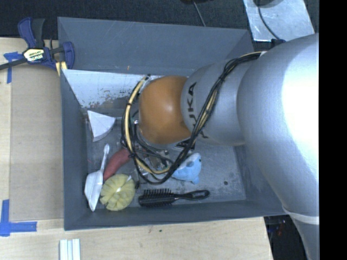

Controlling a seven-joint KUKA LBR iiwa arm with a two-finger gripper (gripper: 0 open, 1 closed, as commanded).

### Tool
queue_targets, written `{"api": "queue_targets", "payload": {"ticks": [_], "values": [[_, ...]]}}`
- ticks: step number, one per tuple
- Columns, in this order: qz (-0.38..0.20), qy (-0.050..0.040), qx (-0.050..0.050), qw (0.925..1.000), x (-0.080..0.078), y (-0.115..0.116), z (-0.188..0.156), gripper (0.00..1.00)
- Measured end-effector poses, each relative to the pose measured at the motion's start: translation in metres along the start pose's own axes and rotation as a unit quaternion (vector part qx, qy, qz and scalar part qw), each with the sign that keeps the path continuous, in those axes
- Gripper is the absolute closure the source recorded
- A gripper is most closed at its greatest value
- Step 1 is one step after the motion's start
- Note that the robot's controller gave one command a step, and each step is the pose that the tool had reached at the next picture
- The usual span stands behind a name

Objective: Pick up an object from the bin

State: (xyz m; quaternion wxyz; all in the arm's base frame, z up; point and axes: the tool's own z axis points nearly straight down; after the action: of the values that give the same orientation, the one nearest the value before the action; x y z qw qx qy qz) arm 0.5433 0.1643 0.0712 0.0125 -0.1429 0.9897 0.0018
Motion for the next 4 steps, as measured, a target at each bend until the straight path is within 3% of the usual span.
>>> {"api": "queue_targets", "payload": {"ticks": [1,2,3,4], "values": [[-0.004,-0.0048,-0.001,1.0,-0.013,0.011,-0.111,0.0],[-0.068,-0.0019,0.0,0.9977,-0.007,-0.002,-0.028,0.0],[-0.069,0.0046,-0.001,0.9976,-0.003,0.0,-0.011,0.0],[-0.071,0.0003,0.0,0.9975,-0.008,-0.016,-0.024,0.0]]}}
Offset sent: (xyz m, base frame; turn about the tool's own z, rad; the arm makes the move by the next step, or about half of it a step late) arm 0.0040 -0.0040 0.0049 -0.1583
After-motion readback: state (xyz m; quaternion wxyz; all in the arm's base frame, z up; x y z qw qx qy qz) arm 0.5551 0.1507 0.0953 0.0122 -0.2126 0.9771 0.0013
